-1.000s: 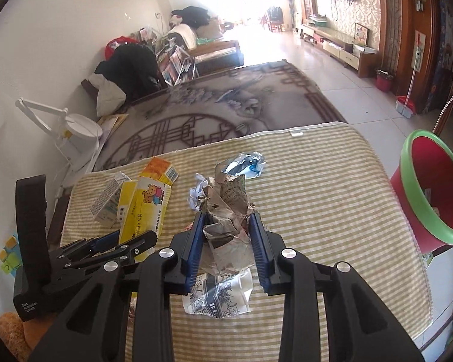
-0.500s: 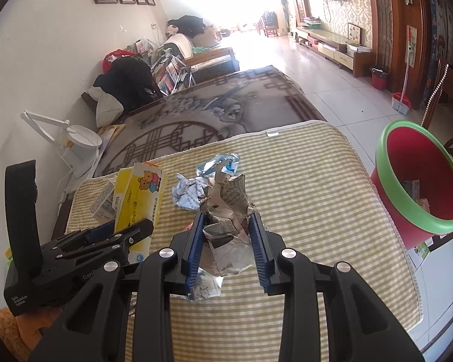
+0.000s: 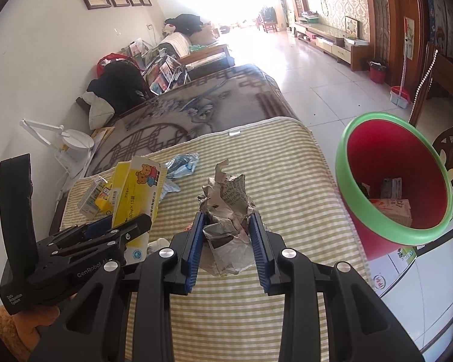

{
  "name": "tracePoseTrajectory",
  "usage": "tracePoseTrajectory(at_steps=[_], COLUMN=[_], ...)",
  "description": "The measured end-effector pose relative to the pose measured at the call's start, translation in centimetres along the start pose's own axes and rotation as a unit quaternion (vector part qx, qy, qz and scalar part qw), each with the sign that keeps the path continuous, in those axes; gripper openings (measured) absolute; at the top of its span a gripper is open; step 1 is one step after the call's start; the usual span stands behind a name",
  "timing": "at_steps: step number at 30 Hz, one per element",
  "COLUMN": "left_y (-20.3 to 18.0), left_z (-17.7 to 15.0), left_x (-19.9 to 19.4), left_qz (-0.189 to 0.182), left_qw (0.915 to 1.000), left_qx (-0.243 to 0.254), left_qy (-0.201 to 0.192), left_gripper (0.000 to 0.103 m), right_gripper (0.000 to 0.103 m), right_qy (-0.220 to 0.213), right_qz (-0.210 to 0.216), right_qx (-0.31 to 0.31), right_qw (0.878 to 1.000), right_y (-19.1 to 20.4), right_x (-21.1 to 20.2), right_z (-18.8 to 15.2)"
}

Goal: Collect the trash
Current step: 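Carry the yellow box and crumpled paper over the red bucket and open both tools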

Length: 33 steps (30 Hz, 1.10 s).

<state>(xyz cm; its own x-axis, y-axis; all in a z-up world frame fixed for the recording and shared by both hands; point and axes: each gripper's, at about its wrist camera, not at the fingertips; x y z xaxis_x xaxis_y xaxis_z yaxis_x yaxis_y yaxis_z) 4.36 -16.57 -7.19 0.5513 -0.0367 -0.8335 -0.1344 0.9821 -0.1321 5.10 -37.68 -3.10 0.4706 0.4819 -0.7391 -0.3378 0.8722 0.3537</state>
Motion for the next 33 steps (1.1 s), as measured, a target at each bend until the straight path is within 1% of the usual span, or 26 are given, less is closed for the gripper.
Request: tracePoseTrajectory(at_steps=[6,9,13,18,22,27,33], left_y=[-3.0,-4.2,-5.5,-6.7,-8.3,-10.2,-12.4], left_z=[0.3,0.7,1.3,2.0,2.3,2.8,3.3], left_x=[0.9,1.1,1.2,1.3,1.6,2.0,2.4], left_qz=[0.005,0.008,0.013,0.017,0.017,0.012,0.004], left_qw=[0.9999,0.9999,0.9998,0.9996,0.9993,0.9988,0.998], left_qx=[0.007,0.011,0.017,0.022,0.032,0.048,0.063], left_qy=[0.004,0.002,-0.004,-0.008,-0.007,-0.007,-0.008], left_gripper=[0.053,0.053,0.053,0.053,0.053,0.053,0.053], right_gripper=[0.03,0.03,0.03,0.03,0.03,0.03,0.031], right_qy=[0.008,-0.001,-0.025,-0.049,-0.054,-0.052,-0.051], right_qz=[0.009,0.005,-0.014,-0.051,-0.077,-0.095,-0.103], right_qx=[0.003,0.009,0.026,0.052,0.067,0.071,0.068], right_qw=[1.0,1.0,0.999,0.996,0.993,0.992,0.991], right_y=[-2.6,-4.1,-7.0,-11.6,-14.4,-16.4,-17.9], right_x=[-0.5,-1.1,-2.5,-3.6,-3.5,-3.0,-3.0], right_z=[0.0,0.5,1.5,3.0,3.7,4.3,4.3])
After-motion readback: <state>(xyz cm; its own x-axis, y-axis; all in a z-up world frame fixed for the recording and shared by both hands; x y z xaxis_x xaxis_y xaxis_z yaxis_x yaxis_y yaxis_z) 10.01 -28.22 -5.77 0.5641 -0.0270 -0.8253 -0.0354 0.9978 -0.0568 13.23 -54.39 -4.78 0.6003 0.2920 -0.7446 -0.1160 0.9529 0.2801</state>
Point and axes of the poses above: each gripper's, at about its wrist camera, not at the fingertips, and x roughly the way its jaws point, y to its left, z to its top, and after that the axes turned 4 degrees about z, right-handed
